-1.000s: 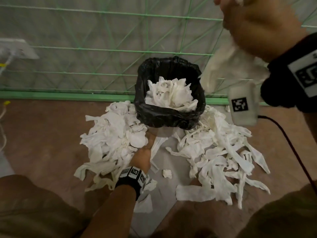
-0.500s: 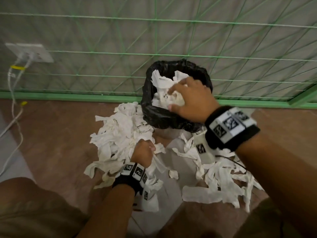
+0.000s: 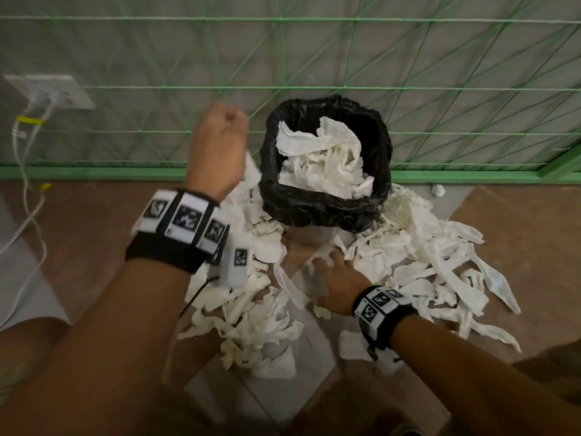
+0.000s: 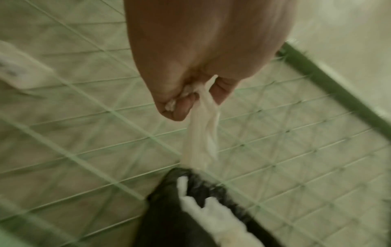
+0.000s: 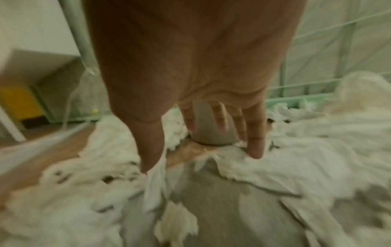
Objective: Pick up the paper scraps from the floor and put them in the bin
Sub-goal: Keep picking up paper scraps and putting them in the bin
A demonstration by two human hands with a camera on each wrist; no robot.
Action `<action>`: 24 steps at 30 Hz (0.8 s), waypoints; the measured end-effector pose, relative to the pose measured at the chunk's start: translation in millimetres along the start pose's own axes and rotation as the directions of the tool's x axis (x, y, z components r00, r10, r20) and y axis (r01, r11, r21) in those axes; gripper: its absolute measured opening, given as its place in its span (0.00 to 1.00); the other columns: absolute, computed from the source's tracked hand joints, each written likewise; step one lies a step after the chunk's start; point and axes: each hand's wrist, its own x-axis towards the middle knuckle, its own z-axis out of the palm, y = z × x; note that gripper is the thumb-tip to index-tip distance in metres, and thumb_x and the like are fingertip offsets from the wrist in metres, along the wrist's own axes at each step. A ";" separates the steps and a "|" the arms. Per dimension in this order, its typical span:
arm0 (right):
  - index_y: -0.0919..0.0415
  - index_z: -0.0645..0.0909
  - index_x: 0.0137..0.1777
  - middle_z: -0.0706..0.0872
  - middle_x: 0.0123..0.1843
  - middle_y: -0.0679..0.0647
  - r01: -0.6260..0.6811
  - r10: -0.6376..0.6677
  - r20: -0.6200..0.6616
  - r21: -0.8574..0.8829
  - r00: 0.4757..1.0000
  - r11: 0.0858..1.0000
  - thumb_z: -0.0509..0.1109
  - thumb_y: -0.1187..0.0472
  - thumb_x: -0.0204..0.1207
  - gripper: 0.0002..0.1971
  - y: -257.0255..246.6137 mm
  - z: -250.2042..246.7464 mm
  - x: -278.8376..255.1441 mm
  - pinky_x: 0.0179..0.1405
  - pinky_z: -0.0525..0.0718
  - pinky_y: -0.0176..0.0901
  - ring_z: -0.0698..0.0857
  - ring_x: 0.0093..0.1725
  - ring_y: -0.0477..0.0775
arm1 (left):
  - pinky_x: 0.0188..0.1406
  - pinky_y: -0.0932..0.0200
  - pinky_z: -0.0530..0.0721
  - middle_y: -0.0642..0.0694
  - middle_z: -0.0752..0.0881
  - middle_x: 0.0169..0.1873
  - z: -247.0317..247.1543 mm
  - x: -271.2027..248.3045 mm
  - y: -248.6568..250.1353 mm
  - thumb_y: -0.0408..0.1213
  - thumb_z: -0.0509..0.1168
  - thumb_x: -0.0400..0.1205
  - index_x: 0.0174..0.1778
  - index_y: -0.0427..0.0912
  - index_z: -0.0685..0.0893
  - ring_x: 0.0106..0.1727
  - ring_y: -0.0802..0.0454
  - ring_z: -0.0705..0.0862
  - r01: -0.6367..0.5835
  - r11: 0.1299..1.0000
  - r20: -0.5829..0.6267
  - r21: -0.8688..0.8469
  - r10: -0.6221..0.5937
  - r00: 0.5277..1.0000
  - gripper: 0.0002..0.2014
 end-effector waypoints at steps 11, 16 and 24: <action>0.59 0.66 0.76 0.68 0.74 0.62 -0.023 0.023 0.008 -0.092 1.000 0.995 0.57 0.62 0.83 0.22 5.8 90.8 22.8 0.65 0.80 0.59 0.70 0.71 0.69 | 0.82 0.40 0.56 0.56 0.64 0.81 58.1 19.1 34.2 0.51 0.54 0.82 0.73 0.74 0.66 0.84 0.51 0.57 -0.269 0.962 0.541 0.043 0.204 0.816 0.23; 0.65 0.78 0.64 0.82 0.62 0.67 0.028 -0.027 0.024 -0.051 0.999 0.998 0.58 0.65 0.81 0.15 -3.0 45.2 3.7 0.58 0.80 0.53 0.83 0.61 0.67 | 0.65 0.58 0.77 0.57 0.81 0.63 39.9 8.9 -31.9 0.45 0.53 0.86 0.64 0.54 0.79 0.65 0.58 0.80 -0.067 0.979 -0.190 -0.190 0.030 0.981 0.14; 0.53 0.84 0.42 0.89 0.43 0.51 0.171 -0.170 -0.119 0.000 0.978 0.985 0.67 0.64 0.64 0.09 -2.6 -79.9 -62.4 0.38 0.78 0.43 0.85 0.45 0.55 | 0.69 0.43 0.76 0.41 0.71 0.74 93.3 -68.8 -199.2 0.42 0.63 0.79 0.73 0.56 0.74 0.72 0.36 0.73 -0.146 0.756 0.508 0.638 -0.271 0.817 0.24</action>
